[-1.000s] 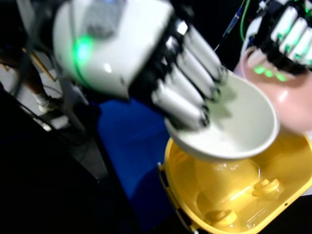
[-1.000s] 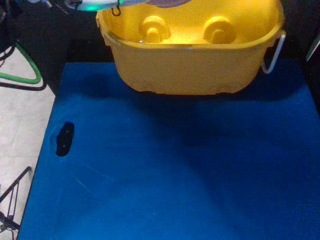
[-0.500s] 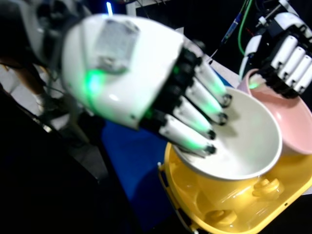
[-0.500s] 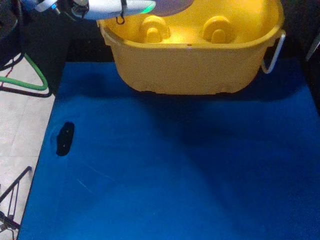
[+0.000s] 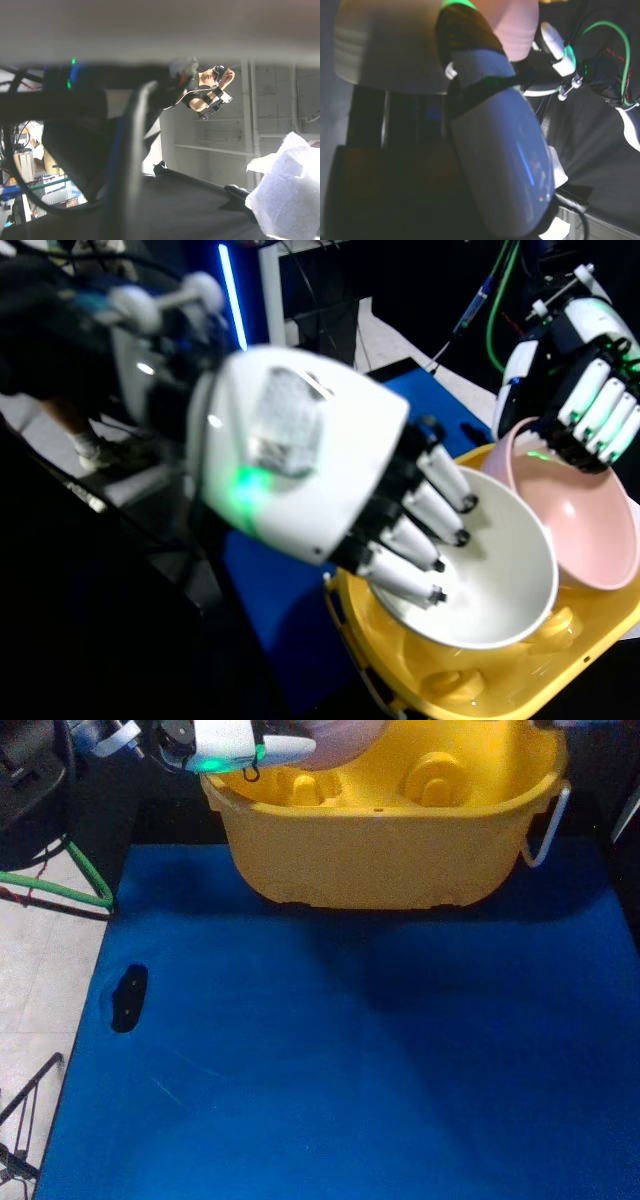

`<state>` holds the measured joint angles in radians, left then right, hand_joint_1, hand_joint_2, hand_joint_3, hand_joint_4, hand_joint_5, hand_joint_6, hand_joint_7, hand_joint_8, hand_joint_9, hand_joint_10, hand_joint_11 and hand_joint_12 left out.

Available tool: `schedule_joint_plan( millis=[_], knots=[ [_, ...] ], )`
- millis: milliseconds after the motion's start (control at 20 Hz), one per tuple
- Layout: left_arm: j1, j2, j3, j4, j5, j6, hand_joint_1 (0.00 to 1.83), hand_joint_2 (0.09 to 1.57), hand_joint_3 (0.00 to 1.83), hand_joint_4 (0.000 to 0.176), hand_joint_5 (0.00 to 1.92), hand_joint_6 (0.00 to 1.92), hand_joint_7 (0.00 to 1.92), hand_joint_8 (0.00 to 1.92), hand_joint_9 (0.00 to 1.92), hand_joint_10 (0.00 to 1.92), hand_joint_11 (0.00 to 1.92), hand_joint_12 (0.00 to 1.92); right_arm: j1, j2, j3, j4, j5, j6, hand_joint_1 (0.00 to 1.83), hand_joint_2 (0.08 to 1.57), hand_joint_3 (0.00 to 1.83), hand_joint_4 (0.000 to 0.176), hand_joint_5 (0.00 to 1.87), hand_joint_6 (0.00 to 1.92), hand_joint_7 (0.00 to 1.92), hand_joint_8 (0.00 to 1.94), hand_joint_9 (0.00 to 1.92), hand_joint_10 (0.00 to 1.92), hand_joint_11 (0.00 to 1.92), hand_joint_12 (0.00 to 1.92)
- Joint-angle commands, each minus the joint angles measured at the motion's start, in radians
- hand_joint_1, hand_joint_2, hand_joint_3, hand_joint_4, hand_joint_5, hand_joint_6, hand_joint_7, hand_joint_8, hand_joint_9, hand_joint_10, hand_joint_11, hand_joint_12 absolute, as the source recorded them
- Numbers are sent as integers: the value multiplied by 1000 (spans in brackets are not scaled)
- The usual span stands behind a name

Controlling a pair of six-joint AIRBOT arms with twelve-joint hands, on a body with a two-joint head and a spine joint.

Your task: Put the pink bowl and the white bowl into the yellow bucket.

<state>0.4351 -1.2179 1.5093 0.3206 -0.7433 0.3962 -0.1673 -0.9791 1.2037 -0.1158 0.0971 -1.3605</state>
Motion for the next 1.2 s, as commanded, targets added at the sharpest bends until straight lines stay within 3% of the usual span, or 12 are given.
schedule_joint_plan(
  millis=[0, 50, 150, 200, 250, 300, 350, 450, 700, 800, 900, 1150],
  knots=[
    [-1, -1, 6, -47, -112, -3, 1366, 1182, 0, 0, 808, 978, 810, 1339, 863, 1508, 845, 1712, 5, -3, 4, 8, 120, 2, 1375, 1193, 3, 0, 824, 1371, 738, 1266, 776, 1337, 563, 1594],
    [4, -2, 9, -52, -108, -3, 1361, 1197, 4, 0, 798, 958, 782, 1404, 822, 1576, 840, 1768, -6, -7, 4, 8, 120, 2, 1349, 1204, 3, 0, 818, 1370, 723, 1305, 735, 1377, 515, 1589],
    [11, -6, 15, -60, -104, -3, 1359, 1205, 0, 0, 793, 960, 773, 1422, 803, 1602, 818, 1794, -17, -12, 3, 8, 120, 2, 1208, 1201, 1, 0, 893, 1247, 716, 1316, 604, 1204, 431, 1572],
    [16, -6, 16, -64, -103, -3, 1357, 1185, 0, 0, 783, 1061, 814, 1297, 856, 1476, 801, 1666, -18, -13, 3, 9, 120, 2, 1141, 1173, 0, 0, 845, 1195, 532, 1053, 546, 1134, 395, 1551],
    [18, -7, 17, -67, -102, -3, 1342, 1193, 2, 0, 742, 1179, 796, 1259, 850, 1450, 763, 1626, -18, -13, 2, 9, 121, 2, 1134, 1176, 1, 0, 833, 1206, 501, 963, 514, 1103, 380, 1551],
    [20, -10, 20, -69, -97, -3, 1187, 1232, 3, 0, 701, 1361, 782, 1312, 695, 1227, 657, 1626, -19, -13, 0, 9, 121, 2, 1194, 1038, 0, 0, 572, 948, 476, 740, 429, 969, 242, 1532],
    [24, -11, 22, -75, -97, -3, 1119, 1231, 0, 0, 741, 1327, 690, 874, 650, 1095, 564, 1646, -20, -13, -2, 9, 121, 2, 1178, 1026, 0, 0, 552, 909, 475, 641, 379, 916, 121, 1551],
    [31, -11, 23, -84, -98, -3, 1039, 1113, 0, 0, 643, 494, 699, 340, 498, 803, 233, 1582, -20, -11, -5, 9, 121, 2, 1126, 1013, 0, 0, 508, 812, 435, 378, 261, 706, 0, 1414],
    [37, -11, 23, -92, -104, -3, 804, 1039, 0, 0, 558, 254, 590, 26, 324, 539, 0, 1435, -20, -4, -15, 9, 121, 2, 976, 982, 0, 0, 392, 755, 405, 144, 192, 567, 0, 1245],
    [38, -11, 22, -93, -107, -3, 721, 1008, 0, 14, 486, 184, 456, 0, 241, 480, 0, 1342, -20, -1, -19, 9, 121, 2, 887, 971, 0, 0, 297, 766, 375, 81, 160, 541, 0, 1194],
    [38, -11, 22, -94, -110, -3, 664, 988, 0, 57, 402, 47, 290, 0, 170, 301, 0, 1177, -20, 3, -25, 9, 122, 2, 790, 966, 0, 0, 232, 757, 356, 56, 139, 524, 0, 1166],
    [40, -11, 28, -102, -103, -2, 724, 988, 2, 80, 310, 0, 147, 0, 121, 137, 0, 1075, -20, 11, -33, 14, 130, 2, 772, 968, 0, 0, 198, 782, 356, 40, 127, 546, 0, 1211]
  ],
)
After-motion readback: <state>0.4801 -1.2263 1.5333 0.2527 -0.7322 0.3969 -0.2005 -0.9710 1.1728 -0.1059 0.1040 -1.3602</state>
